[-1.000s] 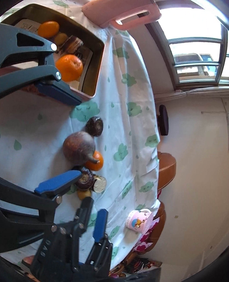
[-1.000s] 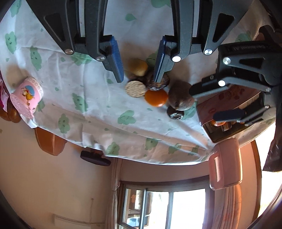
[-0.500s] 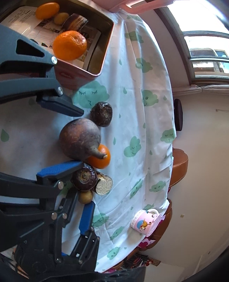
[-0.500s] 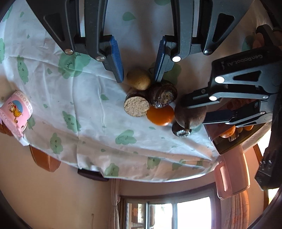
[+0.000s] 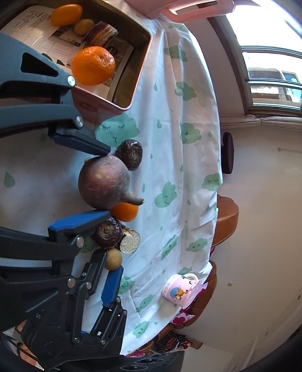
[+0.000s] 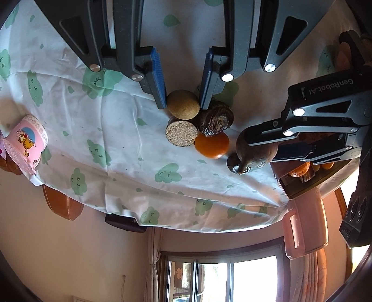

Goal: Organize fruits
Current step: 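Grasp the tan fruit with the right gripper while the left gripper grasps the purple fruit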

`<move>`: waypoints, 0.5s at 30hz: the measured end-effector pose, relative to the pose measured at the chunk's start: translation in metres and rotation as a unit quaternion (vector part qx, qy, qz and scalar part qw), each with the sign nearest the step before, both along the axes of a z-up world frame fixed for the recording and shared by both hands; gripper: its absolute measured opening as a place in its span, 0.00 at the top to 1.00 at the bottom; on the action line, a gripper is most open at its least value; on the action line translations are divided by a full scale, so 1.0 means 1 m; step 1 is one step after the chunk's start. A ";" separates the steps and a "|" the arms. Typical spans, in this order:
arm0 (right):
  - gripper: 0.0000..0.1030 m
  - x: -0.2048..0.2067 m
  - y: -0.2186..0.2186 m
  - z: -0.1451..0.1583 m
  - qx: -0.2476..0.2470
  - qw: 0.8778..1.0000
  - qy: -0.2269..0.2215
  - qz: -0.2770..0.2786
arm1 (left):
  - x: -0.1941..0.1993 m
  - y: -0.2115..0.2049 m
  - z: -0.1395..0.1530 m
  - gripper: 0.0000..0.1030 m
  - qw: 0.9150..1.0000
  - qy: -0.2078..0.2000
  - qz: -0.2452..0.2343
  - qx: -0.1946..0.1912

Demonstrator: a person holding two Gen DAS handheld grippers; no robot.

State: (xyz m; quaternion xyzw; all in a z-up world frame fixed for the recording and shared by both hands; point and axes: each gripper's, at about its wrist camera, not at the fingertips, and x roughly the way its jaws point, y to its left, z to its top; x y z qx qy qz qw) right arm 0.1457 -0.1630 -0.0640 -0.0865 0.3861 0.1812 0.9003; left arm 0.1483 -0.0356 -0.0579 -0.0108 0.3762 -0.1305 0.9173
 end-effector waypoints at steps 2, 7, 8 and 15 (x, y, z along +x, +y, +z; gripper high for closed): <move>0.70 -0.001 -0.001 0.001 0.005 1.000 -0.003 0.003 | -0.002 0.000 0.002 0.52 1.000 -0.007 0.001 0.001; 0.70 -0.005 0.001 0.004 0.007 1.000 -0.014 0.007 | -0.003 0.000 0.003 0.52 1.000 -0.012 -0.001 0.000; 0.70 -0.006 0.001 0.004 0.006 1.000 -0.015 0.007 | -0.003 0.000 0.003 0.52 1.000 -0.010 -0.002 0.000; 0.70 -0.006 -0.001 0.005 0.011 1.000 -0.018 0.003 | -0.002 0.003 0.000 0.52 1.000 0.001 0.000 -0.011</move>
